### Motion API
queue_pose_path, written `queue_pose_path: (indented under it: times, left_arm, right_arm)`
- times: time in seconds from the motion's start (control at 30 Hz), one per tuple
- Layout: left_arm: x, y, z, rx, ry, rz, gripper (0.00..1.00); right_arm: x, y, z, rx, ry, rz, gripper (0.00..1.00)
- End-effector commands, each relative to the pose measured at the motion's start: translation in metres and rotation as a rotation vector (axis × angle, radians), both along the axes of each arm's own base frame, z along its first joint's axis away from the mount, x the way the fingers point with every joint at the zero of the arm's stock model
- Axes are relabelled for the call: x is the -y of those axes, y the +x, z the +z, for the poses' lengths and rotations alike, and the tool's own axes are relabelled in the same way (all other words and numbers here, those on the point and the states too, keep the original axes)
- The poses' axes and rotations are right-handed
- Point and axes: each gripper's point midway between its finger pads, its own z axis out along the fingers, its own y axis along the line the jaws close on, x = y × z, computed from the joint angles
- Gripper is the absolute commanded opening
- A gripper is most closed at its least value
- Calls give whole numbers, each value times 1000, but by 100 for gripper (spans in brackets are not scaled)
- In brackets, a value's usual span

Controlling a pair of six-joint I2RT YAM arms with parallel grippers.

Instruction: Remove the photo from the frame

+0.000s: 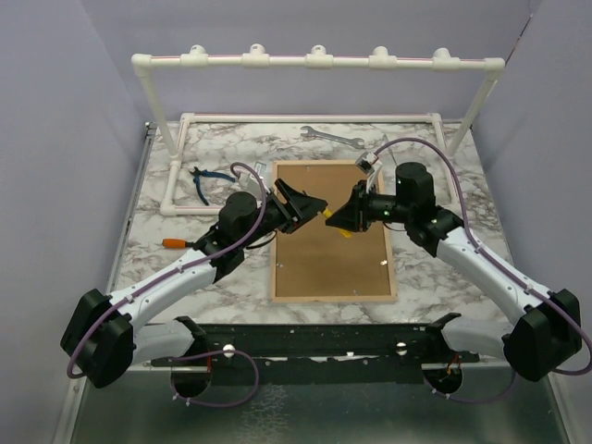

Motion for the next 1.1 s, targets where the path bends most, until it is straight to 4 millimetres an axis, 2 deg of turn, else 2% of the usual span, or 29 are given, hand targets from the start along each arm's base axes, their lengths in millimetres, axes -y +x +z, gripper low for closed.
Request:
queue_pose_path:
  times: [0.0, 0.3, 0.4, 0.57, 0.6, 0.63, 0.67, 0.73, 0.83, 0.93, 1.07]
  left_arm:
    - [-2, 6, -7, -23, -12, 41, 60]
    - [-3, 6, -13, -45, -9, 48, 50]
    - [-2, 5, -17, -56, -7, 46, 38]
    - [-3, 5, -20, -61, -2, 46, 23]
    - [-3, 5, -22, -65, -1, 45, 18]
    - [-3, 5, -21, -66, -3, 47, 13]
    - [-3, 5, -23, -72, -5, 51, 8]
    - [-4, 6, -22, -80, -14, 60, 2]
    - [-6, 7, -16, -91, -48, 78, 0]
    - [-7, 8, -3, -93, -99, 86, 0]
    - [-7, 9, 13, -124, -189, 96, 0]
  right_arm:
    - [-3, -4, 0, 34, -8, 16, 8]
    - [-10, -13, 2, 57, -6, 57, 8]
    - [-11, -13, 2, 62, -8, 58, 9]
    - [-12, -11, 0, 64, -13, 50, 11]
    - [-11, -11, 0, 67, -11, 45, 13]
    - [-11, -11, -2, 68, -11, 39, 20]
    - [-9, -10, -1, 74, -7, 26, 31]
    - [-7, -10, 0, 90, 10, 1, 46]
    - [-3, -9, 8, 131, 60, -51, 64]
    - [2, -10, 18, 153, 125, -102, 75]
    - [6, -15, 34, 168, 264, -154, 83]
